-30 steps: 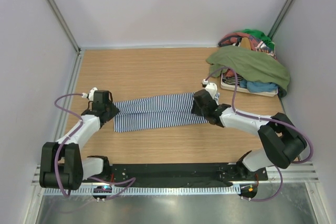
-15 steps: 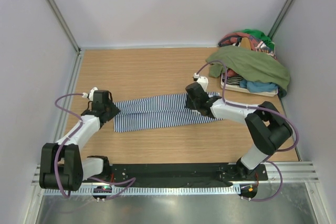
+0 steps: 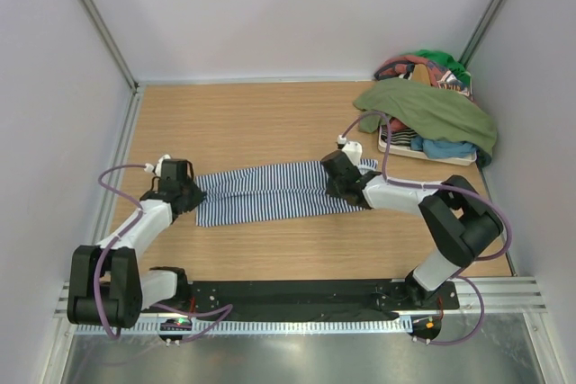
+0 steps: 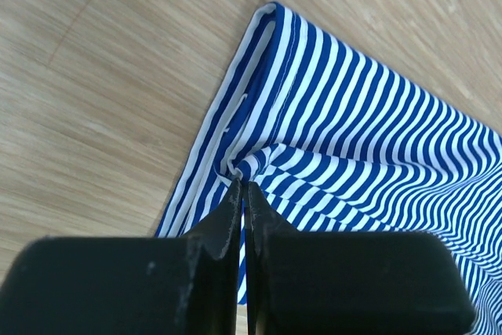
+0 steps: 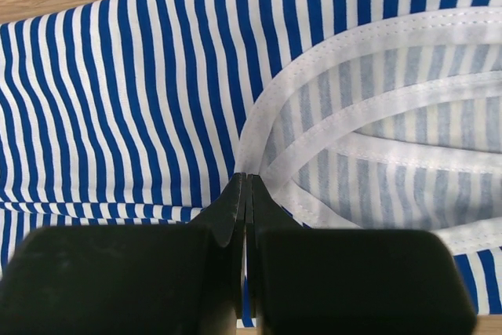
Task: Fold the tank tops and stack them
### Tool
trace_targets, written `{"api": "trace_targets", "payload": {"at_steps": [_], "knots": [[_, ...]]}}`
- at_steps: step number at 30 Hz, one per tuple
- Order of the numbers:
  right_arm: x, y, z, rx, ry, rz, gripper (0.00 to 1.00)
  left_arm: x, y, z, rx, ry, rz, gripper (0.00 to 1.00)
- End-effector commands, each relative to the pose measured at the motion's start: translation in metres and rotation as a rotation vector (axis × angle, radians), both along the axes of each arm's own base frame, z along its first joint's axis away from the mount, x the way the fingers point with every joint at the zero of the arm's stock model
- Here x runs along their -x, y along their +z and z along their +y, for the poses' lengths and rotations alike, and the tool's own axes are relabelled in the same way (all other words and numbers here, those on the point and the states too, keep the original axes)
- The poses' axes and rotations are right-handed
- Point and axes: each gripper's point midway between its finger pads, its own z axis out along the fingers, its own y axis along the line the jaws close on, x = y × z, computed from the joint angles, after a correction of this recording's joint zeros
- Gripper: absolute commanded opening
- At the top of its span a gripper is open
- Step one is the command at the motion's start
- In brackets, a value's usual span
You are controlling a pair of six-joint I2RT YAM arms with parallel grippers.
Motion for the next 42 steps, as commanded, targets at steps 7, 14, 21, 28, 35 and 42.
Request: {"api": "trace_targets", "payload": {"at_steps": [7,14,21,28,35,42], "knots": [[-0.006,0.014,-0.010,0.025,-0.066,-0.044,0.02,0.012,0.001,-0.010,0.034,-0.028,0.008,0.00],[-0.003,0.029,-0.011,-0.017,-0.067,-0.074,0.38,0.011,0.002,-0.006,0.012,-0.024,0.029,0.14],[0.011,0.036,-0.018,-0.048,-0.106,-0.051,0.59,0.006,0.015,0.009,-0.065,0.009,0.028,0.69],[0.036,0.029,-0.031,-0.141,-0.237,0.004,0.59,-0.014,0.037,0.010,-0.048,0.020,-0.007,0.75],[0.047,0.018,-0.017,-0.261,-0.253,0.052,0.59,-0.034,0.033,0.006,-0.027,0.012,0.003,0.76],[0.050,-0.003,-0.014,-0.236,-0.254,0.107,0.59,-0.038,0.006,0.006,-0.031,0.007,0.071,0.71]]}}
